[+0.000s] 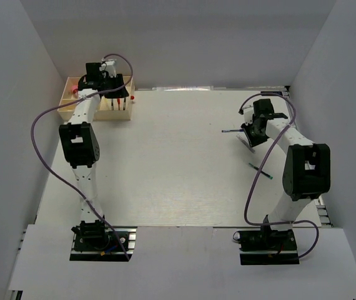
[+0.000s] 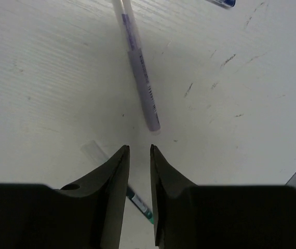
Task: Sort the stationery into containers
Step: Place the pen in the storage box, then pick up the pen from the center of the board.
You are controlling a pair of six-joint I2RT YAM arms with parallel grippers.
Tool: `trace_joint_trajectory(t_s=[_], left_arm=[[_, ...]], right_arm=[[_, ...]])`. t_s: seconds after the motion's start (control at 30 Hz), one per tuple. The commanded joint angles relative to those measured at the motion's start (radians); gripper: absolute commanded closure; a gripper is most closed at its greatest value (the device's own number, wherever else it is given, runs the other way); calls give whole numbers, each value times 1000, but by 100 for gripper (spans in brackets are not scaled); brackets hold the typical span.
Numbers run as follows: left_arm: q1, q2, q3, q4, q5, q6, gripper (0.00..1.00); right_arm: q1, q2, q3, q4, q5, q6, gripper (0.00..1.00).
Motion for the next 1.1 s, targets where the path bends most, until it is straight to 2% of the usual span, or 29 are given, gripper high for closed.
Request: trace_joint_trajectory(t_s=[0.0, 0.27, 0.47, 0.63, 0.83, 0.93, 1.03, 1.07], left_arm=[[0, -230, -40, 63, 143, -60, 40], [0, -485, -393, 155, 301, -114, 39], [0, -574, -456, 131, 346, -133, 37], [0, -645, -530, 171, 384, -182, 36], [0, -727, -669, 290, 436, -236, 36], [0, -767, -718, 344, 459, -258, 36], [0, -798, -754, 393, 487, -279, 38], [0, -806, -761, 402, 498, -285, 38]], right_arm=[[-11, 51, 9, 66, 47, -61, 71], [-20, 151, 58, 116, -29, -79, 64], [-20, 231, 135, 97, -85, -81, 56], [-22, 301, 207, 85, -100, -84, 57], [-23, 357, 253, 54, -120, -91, 64], [-18, 349, 230, 45, -140, -96, 75], [-18, 314, 198, 14, -190, -98, 97], [-18, 293, 184, -13, -210, -98, 100]])
